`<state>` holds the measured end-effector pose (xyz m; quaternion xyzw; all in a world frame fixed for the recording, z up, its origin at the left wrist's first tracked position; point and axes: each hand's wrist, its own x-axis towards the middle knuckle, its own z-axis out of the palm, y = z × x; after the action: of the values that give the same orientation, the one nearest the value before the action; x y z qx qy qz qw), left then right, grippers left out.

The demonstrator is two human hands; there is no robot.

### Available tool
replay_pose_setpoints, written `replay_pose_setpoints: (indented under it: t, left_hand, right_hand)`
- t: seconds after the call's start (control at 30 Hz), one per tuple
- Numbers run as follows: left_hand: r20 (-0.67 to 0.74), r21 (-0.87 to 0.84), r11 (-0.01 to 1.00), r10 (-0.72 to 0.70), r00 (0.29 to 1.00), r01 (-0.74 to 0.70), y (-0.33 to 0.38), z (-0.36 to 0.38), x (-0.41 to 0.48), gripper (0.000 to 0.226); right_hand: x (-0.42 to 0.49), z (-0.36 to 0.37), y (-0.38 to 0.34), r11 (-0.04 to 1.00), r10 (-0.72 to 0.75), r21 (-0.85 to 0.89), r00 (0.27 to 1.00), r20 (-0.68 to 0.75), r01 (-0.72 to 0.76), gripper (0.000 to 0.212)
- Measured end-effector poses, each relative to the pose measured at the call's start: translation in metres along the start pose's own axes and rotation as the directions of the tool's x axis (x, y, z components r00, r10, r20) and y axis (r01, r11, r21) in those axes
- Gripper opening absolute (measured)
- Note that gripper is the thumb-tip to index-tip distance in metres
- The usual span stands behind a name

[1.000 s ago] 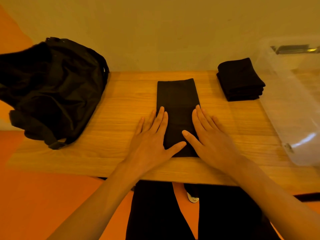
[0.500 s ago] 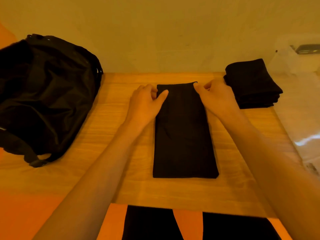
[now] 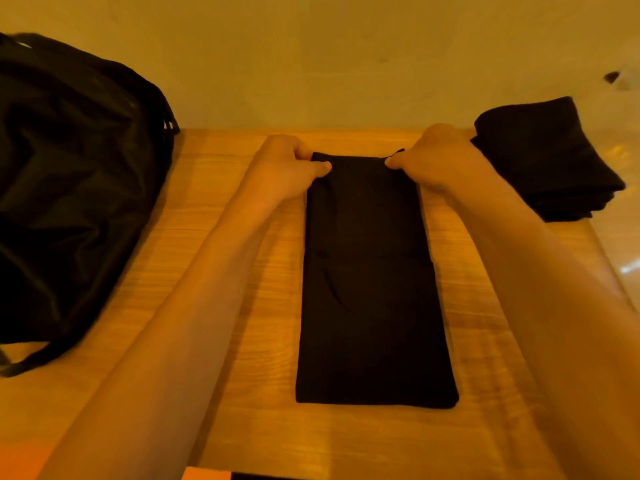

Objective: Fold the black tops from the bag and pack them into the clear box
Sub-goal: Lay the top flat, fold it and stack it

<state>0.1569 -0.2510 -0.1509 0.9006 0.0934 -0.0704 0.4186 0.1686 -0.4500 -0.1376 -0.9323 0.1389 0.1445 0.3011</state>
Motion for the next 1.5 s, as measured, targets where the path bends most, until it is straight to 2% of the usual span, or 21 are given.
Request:
replay_pose_setpoints:
  t: [0.07,0.17,0.37,0.47,0.6,0.7,0.77,0.87,0.93,1.07,1.17,1.27,1.33,1.4,1.47,1.5]
  left_hand:
    - [0.04,-0.067,0.998,-0.01,0.999,0.013,0.004,-0.006,-0.001,0.02]
    - [0.074,-0.132,0.991,-0.028,0.997,0.037,0.01,-0.012,-0.002,0.029]
    - [0.042,-0.167,0.985,-0.025,0.999,0.032,0.011,-0.011,-0.002,0.026]
    - [0.011,-0.23,0.973,0.013,1.0,-0.01,0.009,-0.012,-0.008,0.023]
    - [-0.021,-0.251,0.958,0.136,0.99,-0.137,0.008,-0.019,-0.024,0.026]
    - [-0.023,-0.272,0.932,0.241,0.97,-0.238,0.005,-0.028,-0.041,0.03]
    - [0.007,-0.25,0.916,0.326,0.945,-0.314,0.004,-0.034,-0.056,0.032]
    - [0.067,-0.16,0.889,0.443,0.894,-0.429,-0.003,-0.039,-0.078,0.034]
    - [0.1,-0.105,0.862,0.505,0.857,-0.496,-0.011,-0.039,-0.09,0.033]
    - [0.127,-0.03,0.819,0.572,0.81,-0.573,-0.03,-0.032,-0.1,0.028]
    - [0.128,0.119,0.74,0.649,0.75,-0.662,-0.041,-0.027,-0.101,0.022]
    - [0.129,0.195,0.725,0.649,0.75,-0.661,-0.046,-0.025,-0.108,0.028]
    - [0.063,0.158,0.796,0.583,0.81,-0.585,-0.047,-0.022,-0.125,0.04]
    - [-0.096,0.09,0.911,0.409,0.907,-0.402,-0.052,-0.017,-0.152,0.034]
    - [-0.211,0.093,0.972,0.232,0.949,-0.217,-0.06,-0.007,-0.181,0.01]
    - [-0.234,0.108,0.98,0.186,0.954,-0.165,-0.063,-0.002,-0.195,0.008]
  right_hand:
    - [-0.001,-0.002,-0.001,0.999,-0.003,0.034,1.0,0.012,0.003,0.034]
    - [-0.003,-0.006,-0.001,0.995,-0.045,0.085,0.999,0.024,0.043,0.028]
    - [-0.006,-0.015,-0.008,0.997,-0.008,0.08,0.996,0.085,0.002,0.044]
    - [-0.009,-0.017,-0.007,0.995,0.005,0.102,0.994,0.107,-0.016,0.051]
    - [-0.026,-0.019,-0.001,0.951,-0.095,0.298,0.994,0.05,0.076,0.032]
    - [-0.051,-0.026,0.006,0.915,-0.195,0.359,0.981,-0.002,0.183,0.031]
    - [-0.071,-0.03,0.014,0.907,-0.303,0.293,0.952,-0.041,0.302,0.033]
    - [-0.098,-0.029,0.032,0.859,-0.493,0.107,0.865,-0.092,0.501,0.037]
    - [-0.111,-0.023,0.043,0.819,-0.574,-0.006,0.817,-0.058,0.574,0.041]
    - [-0.123,-0.01,0.062,0.734,-0.663,-0.178,0.749,0.023,0.655,0.046]
    - [-0.121,-0.002,0.071,0.692,-0.697,-0.248,0.717,0.018,0.678,0.044]
    - [-0.124,0.003,0.076,0.645,-0.725,-0.338,0.689,0.013,0.685,0.038]
    - [-0.141,0.006,0.082,0.716,-0.684,-0.267,0.724,-0.083,0.646,0.036]
    - [-0.168,0.008,0.086,0.856,-0.515,-0.075,0.832,-0.205,0.511,0.023]
    - [-0.191,0.015,0.092,0.953,-0.264,0.113,0.953,-0.151,0.282,0.008]
    - [-0.199,0.02,0.096,0.976,-0.17,0.123,0.982,-0.084,0.18,0.01]
